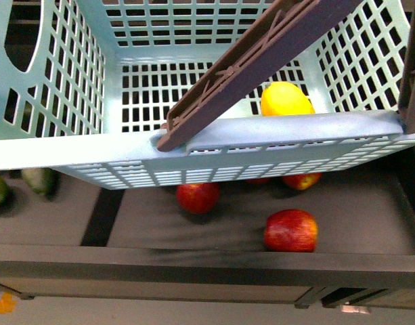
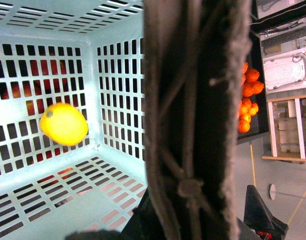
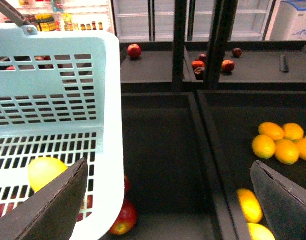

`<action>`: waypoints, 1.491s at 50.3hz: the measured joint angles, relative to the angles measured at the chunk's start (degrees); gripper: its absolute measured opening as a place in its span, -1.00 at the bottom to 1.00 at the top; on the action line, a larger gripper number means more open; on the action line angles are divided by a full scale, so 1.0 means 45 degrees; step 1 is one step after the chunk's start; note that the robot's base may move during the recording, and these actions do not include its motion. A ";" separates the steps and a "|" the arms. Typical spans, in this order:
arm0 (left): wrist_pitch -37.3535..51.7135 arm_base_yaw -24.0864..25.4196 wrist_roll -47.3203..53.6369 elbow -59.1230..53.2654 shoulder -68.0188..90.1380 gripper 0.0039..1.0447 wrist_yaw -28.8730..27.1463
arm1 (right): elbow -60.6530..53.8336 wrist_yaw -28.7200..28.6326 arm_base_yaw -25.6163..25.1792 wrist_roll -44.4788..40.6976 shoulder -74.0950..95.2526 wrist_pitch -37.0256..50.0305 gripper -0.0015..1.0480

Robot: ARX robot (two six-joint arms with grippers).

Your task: Pick lemon and mango into basket

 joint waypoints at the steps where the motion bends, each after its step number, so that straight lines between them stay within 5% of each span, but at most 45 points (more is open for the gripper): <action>1: 0.0000 0.0000 0.0000 0.0000 0.0000 -0.92 0.0015 | -0.0015 0.0000 0.0005 0.0000 0.0000 0.0000 0.83; 75: 0.0000 -0.0010 0.0029 0.0000 0.0000 -0.92 -0.0078 | -0.0078 -0.0019 -0.0010 0.0000 -0.0005 -0.0010 0.83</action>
